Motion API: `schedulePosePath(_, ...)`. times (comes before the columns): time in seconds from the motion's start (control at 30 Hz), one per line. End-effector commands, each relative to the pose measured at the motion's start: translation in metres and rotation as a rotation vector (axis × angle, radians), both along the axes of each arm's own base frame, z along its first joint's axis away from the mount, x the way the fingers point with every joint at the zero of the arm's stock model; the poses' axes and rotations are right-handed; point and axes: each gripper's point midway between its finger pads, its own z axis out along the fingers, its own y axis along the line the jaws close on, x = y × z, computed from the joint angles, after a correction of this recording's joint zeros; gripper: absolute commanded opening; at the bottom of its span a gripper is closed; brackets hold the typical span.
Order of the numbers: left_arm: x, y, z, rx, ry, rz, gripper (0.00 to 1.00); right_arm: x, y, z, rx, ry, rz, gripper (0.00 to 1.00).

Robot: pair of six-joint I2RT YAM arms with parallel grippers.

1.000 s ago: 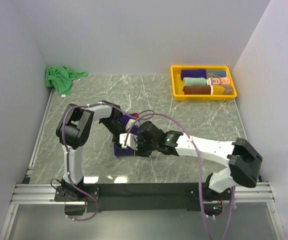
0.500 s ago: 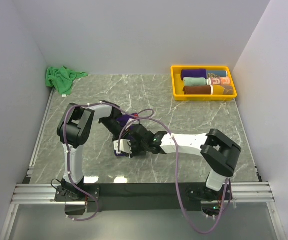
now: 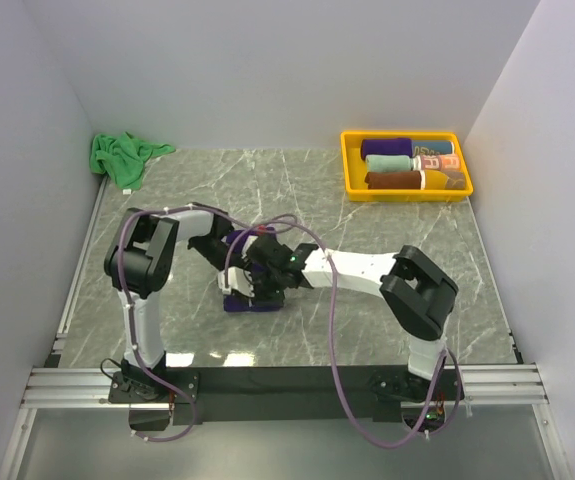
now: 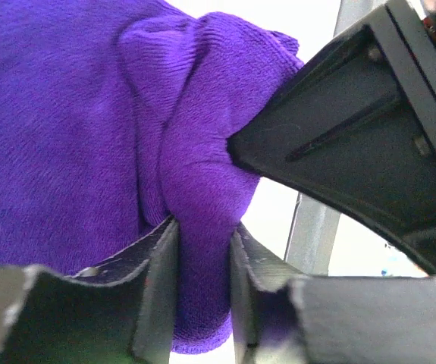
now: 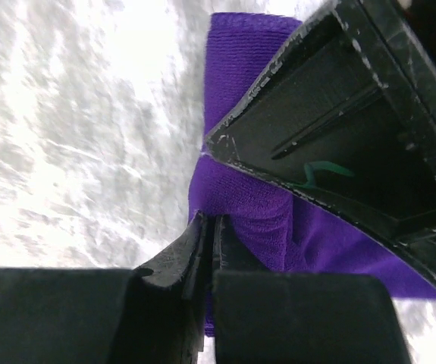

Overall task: Roll the towels
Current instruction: Roll the towel

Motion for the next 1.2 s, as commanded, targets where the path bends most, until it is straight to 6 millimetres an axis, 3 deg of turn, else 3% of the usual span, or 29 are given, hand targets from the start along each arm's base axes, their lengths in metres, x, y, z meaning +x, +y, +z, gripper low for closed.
schedulePosePath(0.0,0.038,0.021,-0.003,0.028,-0.199,0.042,0.35,-0.058,-0.025,-0.018,-0.118,0.327,0.028,0.00)
schedulePosePath(0.23,0.061,0.043,0.035,-0.029,-0.286,0.196,0.49,-0.059,-0.028,-0.017,-0.116,0.443,-0.020,0.00)
schedulePosePath(0.47,0.074,0.080,0.067,-0.064,-0.365,0.344,0.51,-0.044,-0.022,-0.011,-0.091,0.539,-0.068,0.00)
schedulePosePath(0.53,0.084,0.096,0.087,-0.070,-0.474,0.417,0.50,-0.044,-0.022,-0.013,-0.095,0.606,-0.087,0.00)
schedulePosePath(0.57,0.079,0.103,0.086,-0.061,-0.487,0.443,0.50,-0.040,-0.019,-0.017,-0.098,0.625,-0.096,0.00)
schedulePosePath(0.6,0.080,0.107,0.099,-0.054,-0.560,0.460,0.50,-0.038,-0.023,-0.018,-0.112,0.656,-0.113,0.00)
schedulePosePath(0.63,0.071,0.109,0.094,-0.041,-0.562,0.467,0.50,-0.034,-0.017,-0.013,-0.095,0.673,-0.111,0.00)
schedulePosePath(0.67,0.067,0.111,0.095,-0.032,-0.586,0.472,0.50,-0.033,-0.018,-0.021,-0.115,0.704,-0.120,0.00)
schedulePosePath(0.73,0.062,0.116,0.108,-0.009,-0.721,0.467,0.52,-0.031,-0.020,-0.019,-0.119,0.772,-0.141,0.00)
schedulePosePath(0.77,0.050,0.117,0.100,0.001,-0.743,0.450,0.53,-0.025,-0.016,-0.021,-0.114,0.795,-0.149,0.00)
schedulePosePath(0.8,0.045,0.116,0.112,-0.001,-0.836,0.433,0.58,-0.022,-0.018,-0.020,-0.119,0.821,-0.165,0.00)
schedulePosePath(0.87,0.032,0.111,0.102,0.017,-0.912,0.364,0.61,-0.015,-0.013,-0.020,-0.106,0.860,-0.177,0.00)
schedulePosePath(0.9,0.026,0.108,0.108,0.013,-0.977,0.336,0.64,-0.015,-0.013,-0.020,-0.113,0.879,-0.184,0.00)
schedulePosePath(1.03,0.004,0.079,0.088,0.015,-1.070,0.180,0.66,0.002,-0.007,-0.020,-0.099,0.920,-0.209,0.00)
schedulePosePath(1.17,0.000,0.042,0.089,-0.006,-1.191,0.077,0.67,0.007,-0.008,-0.030,-0.133,0.969,-0.228,0.00)
